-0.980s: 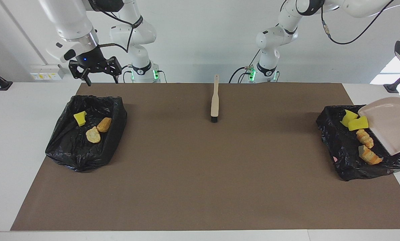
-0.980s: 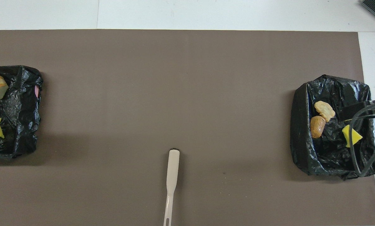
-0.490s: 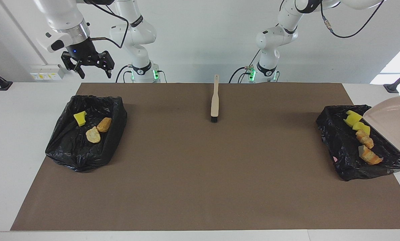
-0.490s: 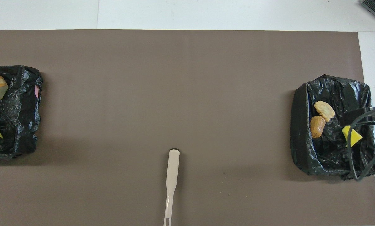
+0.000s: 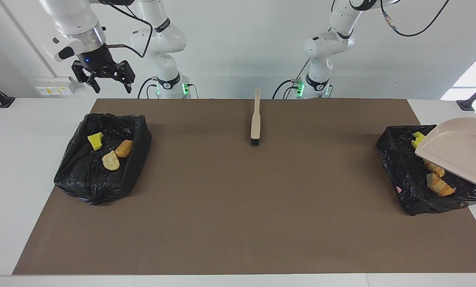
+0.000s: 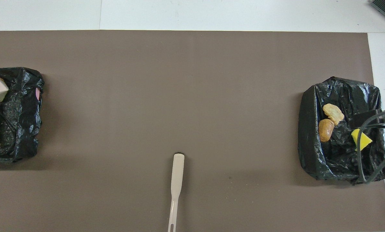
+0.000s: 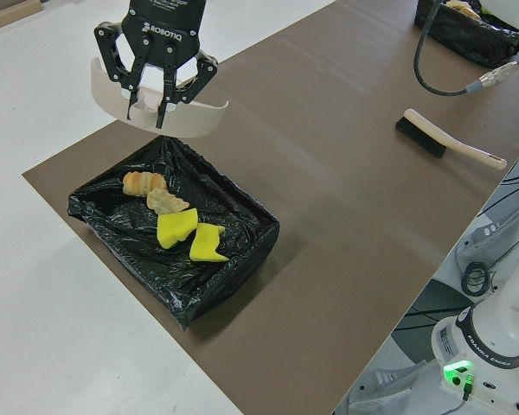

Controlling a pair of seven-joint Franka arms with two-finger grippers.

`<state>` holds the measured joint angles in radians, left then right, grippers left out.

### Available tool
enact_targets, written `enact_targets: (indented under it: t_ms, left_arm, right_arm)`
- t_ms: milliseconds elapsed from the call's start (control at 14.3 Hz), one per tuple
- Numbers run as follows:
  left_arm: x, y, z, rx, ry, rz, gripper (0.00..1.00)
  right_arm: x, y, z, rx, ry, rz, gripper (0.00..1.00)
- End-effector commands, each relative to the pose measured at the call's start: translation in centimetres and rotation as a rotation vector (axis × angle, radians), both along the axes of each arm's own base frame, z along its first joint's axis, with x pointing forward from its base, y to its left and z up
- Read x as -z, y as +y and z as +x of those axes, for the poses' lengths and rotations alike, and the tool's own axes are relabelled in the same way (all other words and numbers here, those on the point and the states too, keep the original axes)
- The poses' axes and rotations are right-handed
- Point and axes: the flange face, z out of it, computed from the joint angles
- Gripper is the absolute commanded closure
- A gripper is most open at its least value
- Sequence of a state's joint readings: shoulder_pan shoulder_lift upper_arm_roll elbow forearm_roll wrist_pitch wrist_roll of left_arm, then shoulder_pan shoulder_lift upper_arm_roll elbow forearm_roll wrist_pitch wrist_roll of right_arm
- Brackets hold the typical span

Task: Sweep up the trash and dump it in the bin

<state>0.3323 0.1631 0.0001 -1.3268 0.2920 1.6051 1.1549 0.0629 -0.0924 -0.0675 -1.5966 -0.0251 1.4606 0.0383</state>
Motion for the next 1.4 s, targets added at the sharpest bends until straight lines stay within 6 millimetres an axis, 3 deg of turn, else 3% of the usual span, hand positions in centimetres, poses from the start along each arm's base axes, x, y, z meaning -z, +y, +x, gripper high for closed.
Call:
enact_targets:
  t_ms: [0,70,210,490,840,1190,1331]
  left_arm:
    - [1.1,-3.0,-1.3,-0.166,-0.033,-0.119,1.00]
    - [1.5,-4.6,-1.6,-0.222,-0.029,-0.134,1.00]
    - [2.8,-10.4,-1.5,-0.319,-0.031,-0.144,1.00]
    - [6.8,-24.3,-3.2,-0.455,-0.027,-0.238,1.00]
    - [13.3,-42.3,-2.7,-0.652,-0.126,-0.412,1.00]
    - [20.9,-55.9,-3.9,-0.669,-0.107,-0.467,1.00]
    - [22.1,-57.3,-3.9,-0.669,-0.115,-0.474,1.00]
  right_arm:
    - [-0.5,0.0,0.6,0.043,-0.020,0.011,0.00]
    - [-0.7,-0.1,0.7,0.044,-0.029,0.008,0.00]
    - [-0.4,0.1,0.8,0.045,-0.032,0.005,0.00]
    - [-0.5,0.3,0.8,0.039,-0.034,0.007,0.00]
    - [-0.5,0.2,0.8,0.042,-0.034,0.007,0.00]
    - [-0.5,0.2,0.8,0.042,-0.034,0.007,0.00]
    - [-0.5,0.2,0.8,0.042,-0.034,0.005,0.00]
